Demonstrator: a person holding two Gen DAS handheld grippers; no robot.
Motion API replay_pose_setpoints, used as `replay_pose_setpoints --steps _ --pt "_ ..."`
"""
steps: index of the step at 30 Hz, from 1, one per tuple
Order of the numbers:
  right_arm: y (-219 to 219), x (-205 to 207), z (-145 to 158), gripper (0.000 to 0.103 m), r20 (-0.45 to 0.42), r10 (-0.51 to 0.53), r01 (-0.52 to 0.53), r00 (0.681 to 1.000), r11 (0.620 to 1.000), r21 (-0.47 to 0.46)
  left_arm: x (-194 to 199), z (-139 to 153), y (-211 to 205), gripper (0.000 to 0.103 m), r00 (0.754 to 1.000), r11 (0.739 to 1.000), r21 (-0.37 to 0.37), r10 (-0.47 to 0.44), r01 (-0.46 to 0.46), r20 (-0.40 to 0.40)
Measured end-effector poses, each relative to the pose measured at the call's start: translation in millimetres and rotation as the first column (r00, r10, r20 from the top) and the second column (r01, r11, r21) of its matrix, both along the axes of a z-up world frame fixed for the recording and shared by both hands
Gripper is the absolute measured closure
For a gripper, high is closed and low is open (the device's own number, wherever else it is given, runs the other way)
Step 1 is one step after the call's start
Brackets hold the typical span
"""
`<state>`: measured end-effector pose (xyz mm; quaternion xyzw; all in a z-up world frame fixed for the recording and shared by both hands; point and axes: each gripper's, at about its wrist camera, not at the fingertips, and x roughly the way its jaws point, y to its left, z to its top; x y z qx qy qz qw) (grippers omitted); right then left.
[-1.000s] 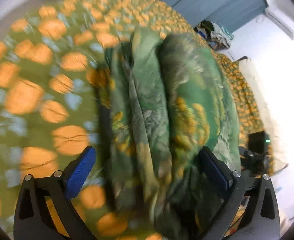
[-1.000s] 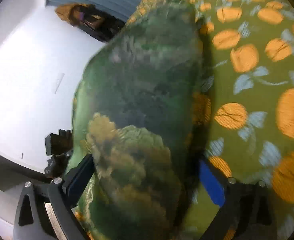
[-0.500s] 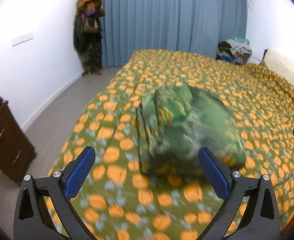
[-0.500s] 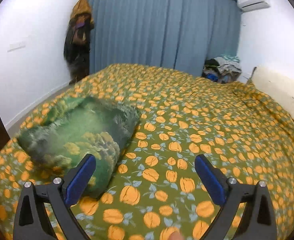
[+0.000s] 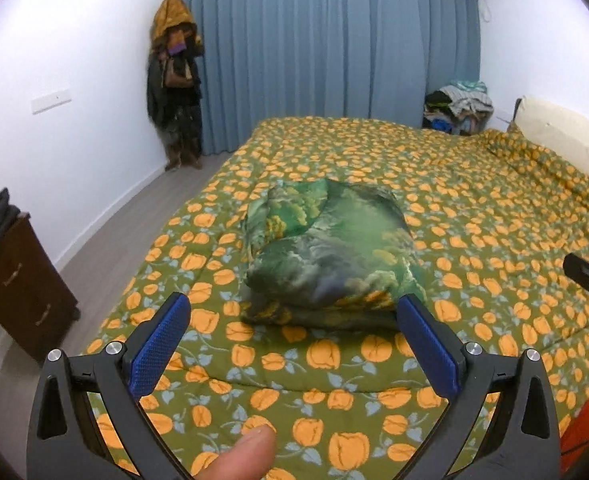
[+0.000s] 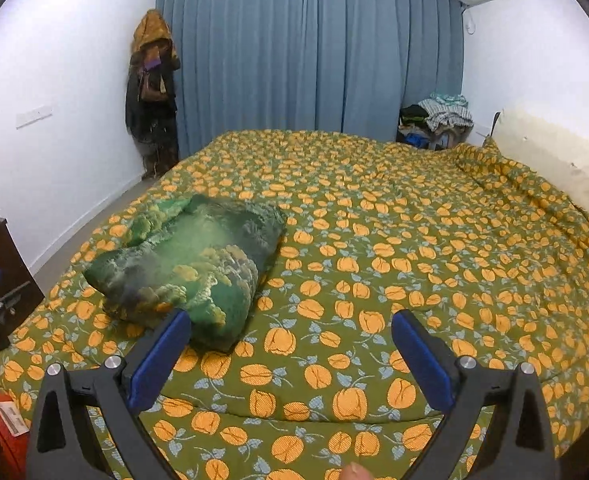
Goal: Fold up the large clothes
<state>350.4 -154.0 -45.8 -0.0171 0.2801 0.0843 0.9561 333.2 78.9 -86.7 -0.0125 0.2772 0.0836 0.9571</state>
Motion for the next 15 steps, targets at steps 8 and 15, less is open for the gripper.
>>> replay_pose_setpoints --steps 8,15 --pt "10 -19 4 0.001 0.005 0.049 -0.049 0.999 0.998 -0.035 -16 7 -22 0.0 1.0 0.999 0.043 0.019 -0.02 0.017" --pt "18 -29 9 0.001 -0.028 0.032 -0.033 0.999 0.998 -0.047 -17 3 -19 0.0 0.998 0.999 -0.016 0.027 -0.028 -0.048"
